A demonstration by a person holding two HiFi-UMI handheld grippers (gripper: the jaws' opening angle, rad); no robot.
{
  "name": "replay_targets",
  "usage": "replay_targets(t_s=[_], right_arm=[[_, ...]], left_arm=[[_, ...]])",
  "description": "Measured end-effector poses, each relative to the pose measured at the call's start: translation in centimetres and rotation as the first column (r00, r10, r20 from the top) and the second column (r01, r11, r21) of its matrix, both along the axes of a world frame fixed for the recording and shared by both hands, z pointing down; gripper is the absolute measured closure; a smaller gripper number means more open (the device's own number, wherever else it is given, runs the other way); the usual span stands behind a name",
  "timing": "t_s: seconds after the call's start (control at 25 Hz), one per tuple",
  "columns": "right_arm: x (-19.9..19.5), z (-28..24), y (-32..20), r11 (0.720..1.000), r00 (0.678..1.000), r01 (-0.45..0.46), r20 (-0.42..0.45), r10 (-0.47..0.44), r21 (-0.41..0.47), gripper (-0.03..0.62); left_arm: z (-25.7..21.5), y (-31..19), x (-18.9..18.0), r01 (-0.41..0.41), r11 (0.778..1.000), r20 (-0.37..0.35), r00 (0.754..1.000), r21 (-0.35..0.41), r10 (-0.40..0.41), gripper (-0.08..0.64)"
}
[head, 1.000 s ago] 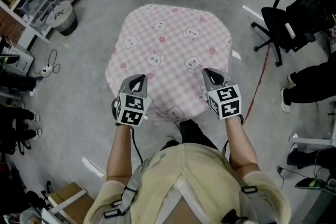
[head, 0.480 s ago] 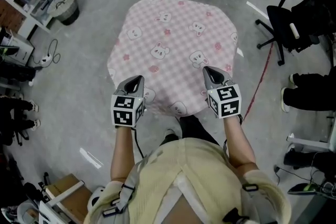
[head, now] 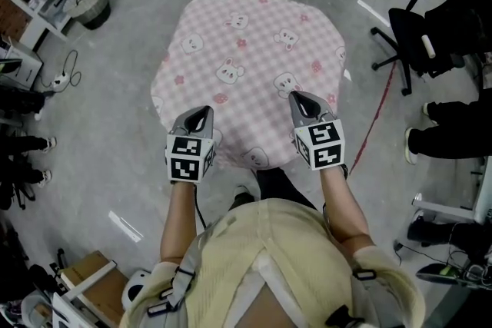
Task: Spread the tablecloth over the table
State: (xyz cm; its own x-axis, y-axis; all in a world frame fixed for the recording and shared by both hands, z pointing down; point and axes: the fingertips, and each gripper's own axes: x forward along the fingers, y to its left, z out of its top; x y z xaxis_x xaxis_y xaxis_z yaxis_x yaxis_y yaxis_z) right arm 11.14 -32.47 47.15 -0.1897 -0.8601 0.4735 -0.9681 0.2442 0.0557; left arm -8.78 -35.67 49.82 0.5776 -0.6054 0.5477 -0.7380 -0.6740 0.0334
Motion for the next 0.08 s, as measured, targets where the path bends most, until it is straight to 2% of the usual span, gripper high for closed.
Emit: replay_targets(t_s=[0.08], right_arm=[[-0.13, 0.00, -0.30, 1.000, 1.000, 0.011, -0.015, -0.011, 0.006, 0.589]], left_arm=[[0.11, -0.14, 0.36, -0.005, 1.000, 0.022, 1.000, 0.020, 0.005, 0.552]])
